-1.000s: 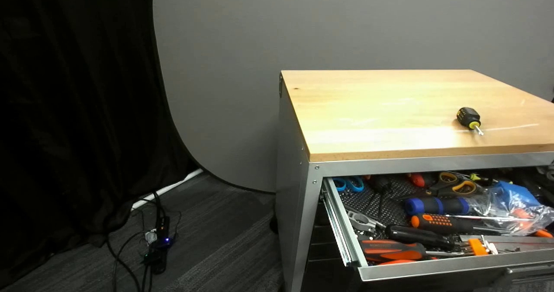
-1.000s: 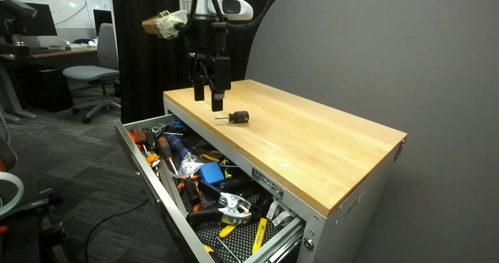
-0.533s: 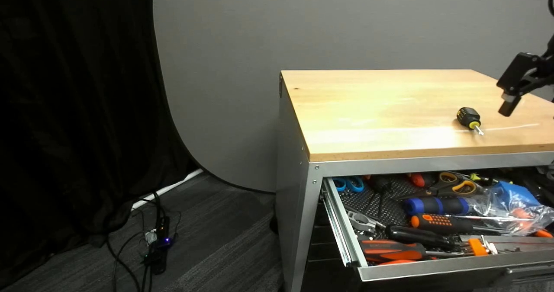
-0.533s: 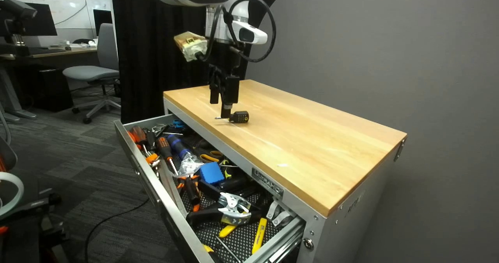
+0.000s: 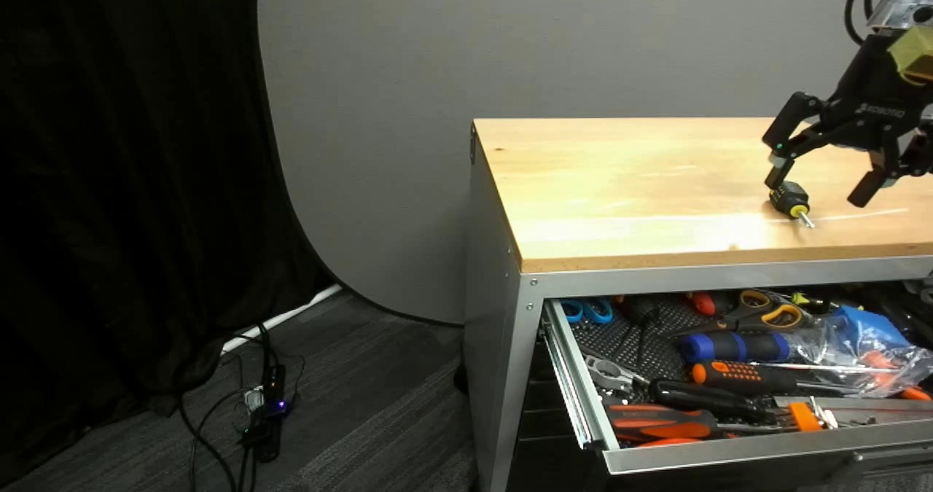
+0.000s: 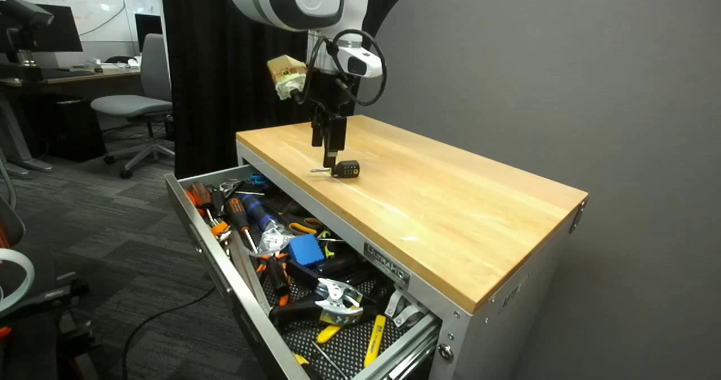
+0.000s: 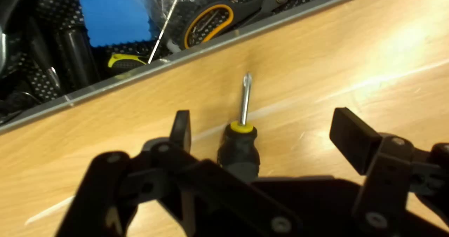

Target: Place the black and yellow screwdriver inside the open drawer then push the drawer closed

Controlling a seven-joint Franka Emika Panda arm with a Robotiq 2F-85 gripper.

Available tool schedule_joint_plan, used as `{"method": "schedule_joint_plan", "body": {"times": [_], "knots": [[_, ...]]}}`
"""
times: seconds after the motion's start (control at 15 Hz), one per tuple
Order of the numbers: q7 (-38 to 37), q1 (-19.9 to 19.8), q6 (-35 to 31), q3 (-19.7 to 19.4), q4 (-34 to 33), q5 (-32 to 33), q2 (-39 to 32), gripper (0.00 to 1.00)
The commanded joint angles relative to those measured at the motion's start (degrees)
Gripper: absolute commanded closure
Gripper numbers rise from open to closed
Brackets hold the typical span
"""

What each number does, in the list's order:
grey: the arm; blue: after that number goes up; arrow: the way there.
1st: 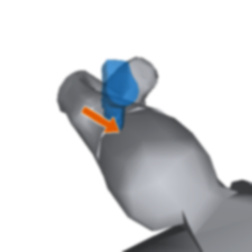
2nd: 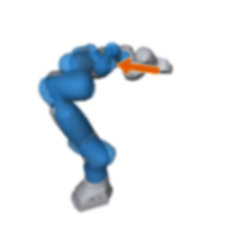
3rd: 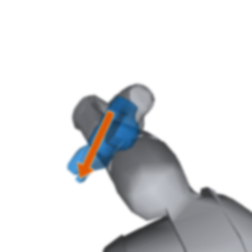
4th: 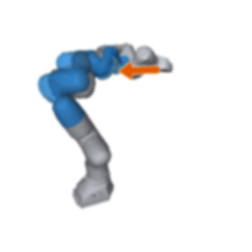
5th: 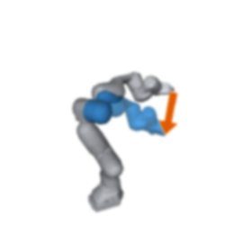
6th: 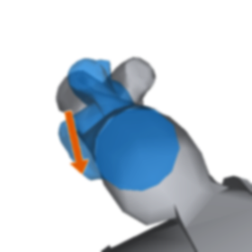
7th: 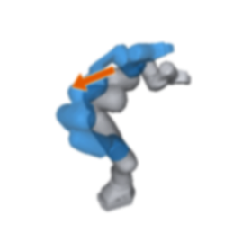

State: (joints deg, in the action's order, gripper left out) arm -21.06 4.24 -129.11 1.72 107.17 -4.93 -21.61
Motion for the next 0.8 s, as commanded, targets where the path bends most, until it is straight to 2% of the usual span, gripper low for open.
{"method": "schedule_joint_plan", "body": {"times": [0.0, 0.13, 0.2, 0.27, 0.53, 0.67, 0.73], "knots": [[-3.9, 2.1, -4.7, -0.9, -2.7, 0.4, -3.0, 0.00], [-6.0, 3.3, -7.1, -1.6, -2.8, 1.8, -4.0, 0.00], [-7.8, 4.4, -8.5, -2.6, -3.1, 3.7, -4.8, 0.17], [-9.8, 5.6, -10.0, -3.7, -3.2, 5.8, -5.4, 0.28], [-21.2, 10.7, -13.3, -9.2, -3.4, 16.8, -7.0, 0.60], [-26.0, 12.1, -13.2, -10.9, -3.7, 20.9, -7.6, 0.73], [-27.8, 12.4, -12.9, -11.3, -3.8, 22.2, -7.8, 0.70]]}}
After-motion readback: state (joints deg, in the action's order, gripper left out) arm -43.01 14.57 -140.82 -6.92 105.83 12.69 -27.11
